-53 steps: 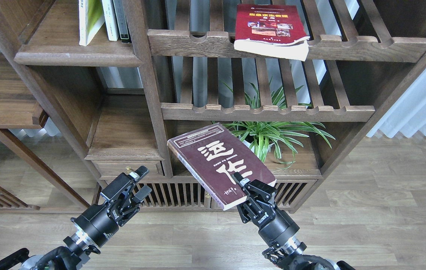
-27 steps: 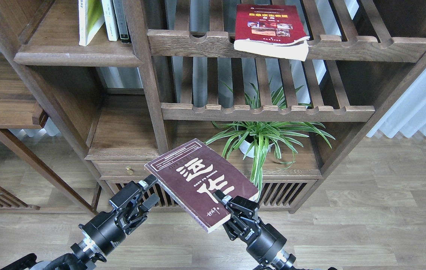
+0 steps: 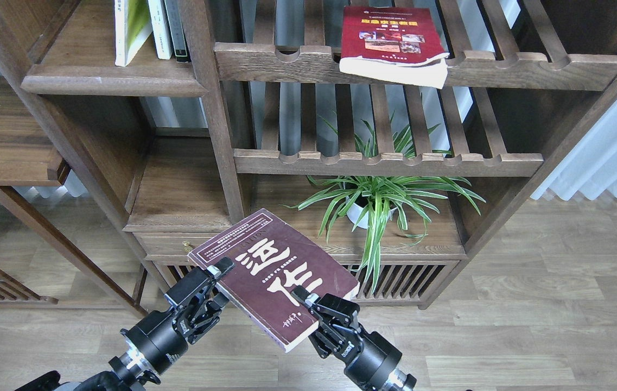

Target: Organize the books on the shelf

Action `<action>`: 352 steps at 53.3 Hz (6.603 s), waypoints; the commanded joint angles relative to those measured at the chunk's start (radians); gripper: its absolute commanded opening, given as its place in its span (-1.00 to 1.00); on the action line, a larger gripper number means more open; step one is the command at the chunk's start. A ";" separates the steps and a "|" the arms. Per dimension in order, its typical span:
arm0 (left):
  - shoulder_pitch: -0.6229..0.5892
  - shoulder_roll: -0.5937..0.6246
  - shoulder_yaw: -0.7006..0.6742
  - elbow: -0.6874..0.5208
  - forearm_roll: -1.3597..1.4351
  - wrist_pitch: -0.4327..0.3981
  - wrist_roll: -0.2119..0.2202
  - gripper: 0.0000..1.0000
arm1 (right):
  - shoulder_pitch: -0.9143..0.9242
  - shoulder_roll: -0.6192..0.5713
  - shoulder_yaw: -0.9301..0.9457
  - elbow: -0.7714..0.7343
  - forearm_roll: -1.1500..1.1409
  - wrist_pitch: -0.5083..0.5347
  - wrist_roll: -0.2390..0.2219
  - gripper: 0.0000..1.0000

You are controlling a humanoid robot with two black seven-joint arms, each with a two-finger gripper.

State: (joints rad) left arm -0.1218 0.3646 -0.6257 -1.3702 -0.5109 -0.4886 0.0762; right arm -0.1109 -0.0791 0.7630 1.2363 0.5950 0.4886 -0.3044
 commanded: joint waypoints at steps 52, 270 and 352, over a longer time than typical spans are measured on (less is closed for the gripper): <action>0.005 -0.061 0.011 0.011 0.002 0.000 -0.019 -0.44 | 0.010 0.033 -0.016 -0.011 -0.020 0.000 -0.001 -0.91; -0.369 0.468 -0.586 0.010 0.244 0.000 -0.012 -0.97 | 0.183 0.078 0.162 -0.264 -0.061 0.000 0.146 0.48; -0.457 0.252 -0.738 0.025 0.827 0.370 -0.007 -1.00 | 0.192 0.079 0.141 -0.250 -0.060 0.000 0.146 0.48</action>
State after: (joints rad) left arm -0.5662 0.6790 -1.3694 -1.3462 0.2688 -0.1755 0.0686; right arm 0.0813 0.0000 0.9111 0.9801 0.5353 0.4887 -0.1580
